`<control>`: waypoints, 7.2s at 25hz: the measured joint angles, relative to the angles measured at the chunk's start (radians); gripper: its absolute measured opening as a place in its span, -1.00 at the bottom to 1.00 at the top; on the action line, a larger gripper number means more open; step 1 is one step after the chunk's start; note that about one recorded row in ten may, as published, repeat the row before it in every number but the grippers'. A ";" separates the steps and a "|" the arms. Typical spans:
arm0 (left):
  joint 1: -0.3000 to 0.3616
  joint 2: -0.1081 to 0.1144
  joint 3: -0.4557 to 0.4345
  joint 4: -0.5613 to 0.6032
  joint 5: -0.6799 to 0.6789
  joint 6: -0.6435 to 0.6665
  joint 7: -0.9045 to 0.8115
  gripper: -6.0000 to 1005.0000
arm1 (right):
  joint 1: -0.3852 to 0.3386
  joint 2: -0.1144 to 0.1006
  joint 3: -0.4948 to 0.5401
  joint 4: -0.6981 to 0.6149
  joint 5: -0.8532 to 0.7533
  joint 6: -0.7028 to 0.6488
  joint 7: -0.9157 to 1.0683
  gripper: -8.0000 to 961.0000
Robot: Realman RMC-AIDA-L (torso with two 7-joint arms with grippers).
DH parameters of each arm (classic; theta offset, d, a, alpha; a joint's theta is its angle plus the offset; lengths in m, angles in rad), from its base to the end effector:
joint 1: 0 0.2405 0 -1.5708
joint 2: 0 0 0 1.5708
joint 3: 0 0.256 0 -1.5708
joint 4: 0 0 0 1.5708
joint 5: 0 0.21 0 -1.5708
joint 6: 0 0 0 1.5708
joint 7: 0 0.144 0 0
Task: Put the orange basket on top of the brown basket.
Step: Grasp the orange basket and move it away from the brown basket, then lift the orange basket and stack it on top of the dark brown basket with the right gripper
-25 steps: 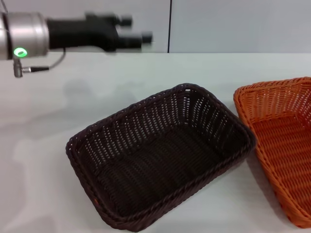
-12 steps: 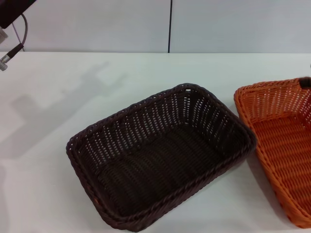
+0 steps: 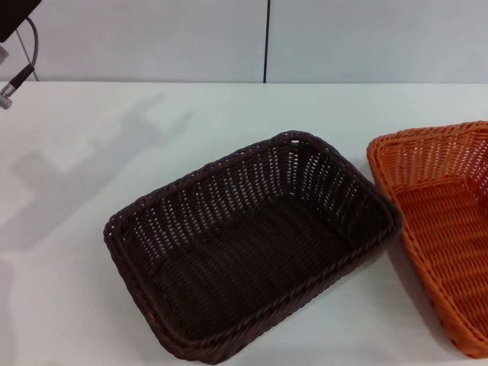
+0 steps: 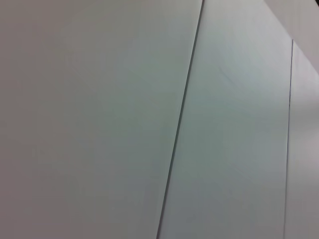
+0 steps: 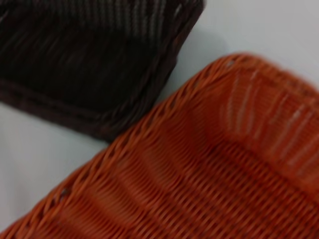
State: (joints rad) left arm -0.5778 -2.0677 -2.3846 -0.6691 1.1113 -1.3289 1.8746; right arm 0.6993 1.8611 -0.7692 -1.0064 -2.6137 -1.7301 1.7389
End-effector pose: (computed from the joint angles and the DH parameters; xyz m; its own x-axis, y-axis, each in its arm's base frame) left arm -0.2003 0.4035 0.0977 0.3757 -0.1337 0.9170 0.6257 -0.6934 -0.3574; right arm 0.2664 0.3753 0.1248 0.8746 -0.4336 0.2167 -0.3534 -0.8764 -0.3271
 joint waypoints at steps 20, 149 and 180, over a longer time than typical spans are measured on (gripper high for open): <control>-0.015 -0.001 -0.005 0.054 -0.081 0.022 0.070 0.65 | -0.014 0.068 -0.211 -0.023 -0.055 -0.196 -0.066 0.31; -0.009 0.006 0.062 0.137 -0.081 -0.044 0.070 0.65 | -0.277 0.181 0.584 0.298 0.686 -0.361 -0.100 -0.69; -0.029 0.002 0.067 0.147 -0.088 -0.036 0.081 0.65 | -0.211 0.213 0.496 0.797 0.830 0.031 -0.442 -0.67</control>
State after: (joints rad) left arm -0.6068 -2.0658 -2.3177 -0.5216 1.0232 -1.3652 1.9559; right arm 0.4880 2.0738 -0.2732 -0.2090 -1.7832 -1.6995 1.2968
